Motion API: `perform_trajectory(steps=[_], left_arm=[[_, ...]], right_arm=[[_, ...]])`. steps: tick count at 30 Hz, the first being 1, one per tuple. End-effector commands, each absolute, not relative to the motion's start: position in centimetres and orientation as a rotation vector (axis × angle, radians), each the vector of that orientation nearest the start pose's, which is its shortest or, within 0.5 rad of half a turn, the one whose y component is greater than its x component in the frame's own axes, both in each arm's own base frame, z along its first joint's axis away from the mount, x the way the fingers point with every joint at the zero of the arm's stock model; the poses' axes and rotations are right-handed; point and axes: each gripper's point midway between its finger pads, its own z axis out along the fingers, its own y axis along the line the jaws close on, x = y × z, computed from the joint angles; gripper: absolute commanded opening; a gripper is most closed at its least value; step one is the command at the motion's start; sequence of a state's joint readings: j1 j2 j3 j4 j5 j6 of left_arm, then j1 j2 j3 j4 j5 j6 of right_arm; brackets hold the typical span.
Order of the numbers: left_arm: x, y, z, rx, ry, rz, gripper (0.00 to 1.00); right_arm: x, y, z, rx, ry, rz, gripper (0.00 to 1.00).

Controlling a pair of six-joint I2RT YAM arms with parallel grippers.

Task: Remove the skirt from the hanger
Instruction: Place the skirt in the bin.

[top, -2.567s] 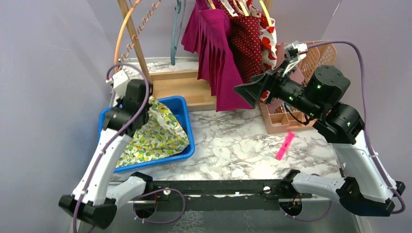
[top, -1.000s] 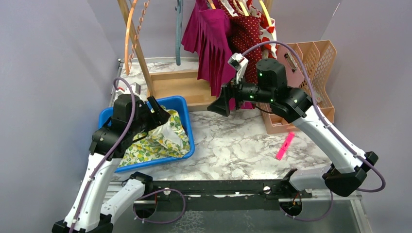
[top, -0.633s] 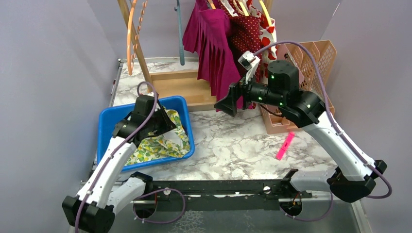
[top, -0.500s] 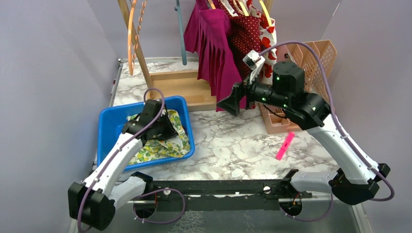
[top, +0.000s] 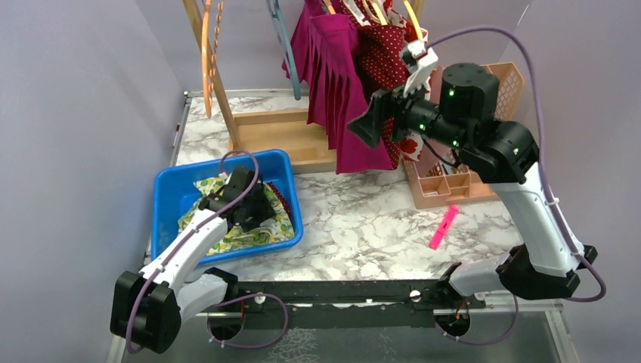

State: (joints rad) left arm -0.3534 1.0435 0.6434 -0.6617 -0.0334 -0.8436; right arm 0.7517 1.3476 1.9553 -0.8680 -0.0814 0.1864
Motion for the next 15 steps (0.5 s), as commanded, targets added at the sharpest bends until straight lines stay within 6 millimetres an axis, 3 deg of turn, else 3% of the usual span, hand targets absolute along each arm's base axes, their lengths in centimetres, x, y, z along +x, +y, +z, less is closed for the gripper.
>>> perform_trajectory(steps=[1, 8, 15], left_arm=[[23.2, -11.5, 13.2, -0.535, 2.481, -0.463, 0.66], [23.4, -12.7, 24.7, -0.361, 2.281, -0.64, 0.93], [22.7, -14.0, 33.4, -0.082, 2.116, -0.738, 0.97]], right_arm=[[26.3, 25.3, 47.9, -0.454, 1.813, 0.669, 1.0], [30.7, 27.7, 50.1, -0.369, 1.743, 0.648, 1.0], [35.4, 29.0, 50.4, -0.346, 1.678, 0.556, 0.91]])
